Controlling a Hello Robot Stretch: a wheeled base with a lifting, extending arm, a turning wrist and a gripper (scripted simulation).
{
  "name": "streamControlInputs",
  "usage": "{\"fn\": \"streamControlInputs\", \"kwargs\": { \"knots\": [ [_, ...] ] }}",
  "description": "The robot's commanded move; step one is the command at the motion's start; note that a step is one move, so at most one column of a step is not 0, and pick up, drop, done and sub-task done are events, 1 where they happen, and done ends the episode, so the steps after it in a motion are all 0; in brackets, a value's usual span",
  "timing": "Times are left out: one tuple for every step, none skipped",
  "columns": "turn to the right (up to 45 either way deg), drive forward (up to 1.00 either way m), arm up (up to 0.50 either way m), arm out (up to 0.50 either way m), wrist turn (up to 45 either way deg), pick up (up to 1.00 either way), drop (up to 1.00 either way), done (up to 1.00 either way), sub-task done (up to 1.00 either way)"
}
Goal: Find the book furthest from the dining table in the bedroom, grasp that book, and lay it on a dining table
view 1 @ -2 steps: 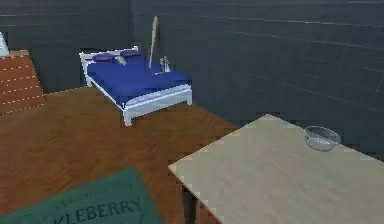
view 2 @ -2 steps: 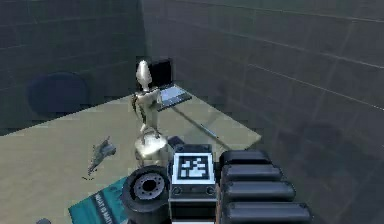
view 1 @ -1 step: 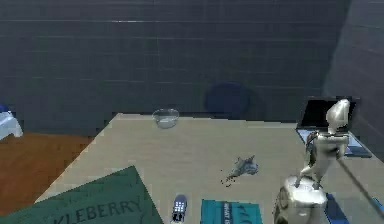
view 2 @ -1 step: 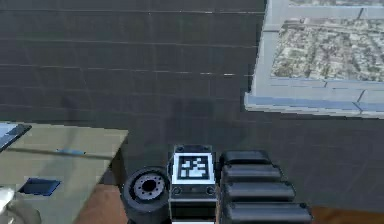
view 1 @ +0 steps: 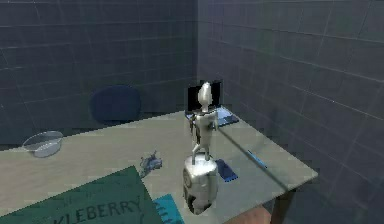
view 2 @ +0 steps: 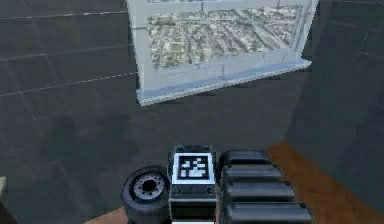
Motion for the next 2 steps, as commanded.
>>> {"fn": "streamControlInputs", "kwargs": {
  "knots": [
    [0.0, 0.2, 0.0, 0.0, 0.0, 0.0, 0.0, 0.0, 0.0],
    [-45.0, 0.0, 0.0, 0.0, 0.0, 0.0, 0.0, 0.0, 0.0]
  ]
}}
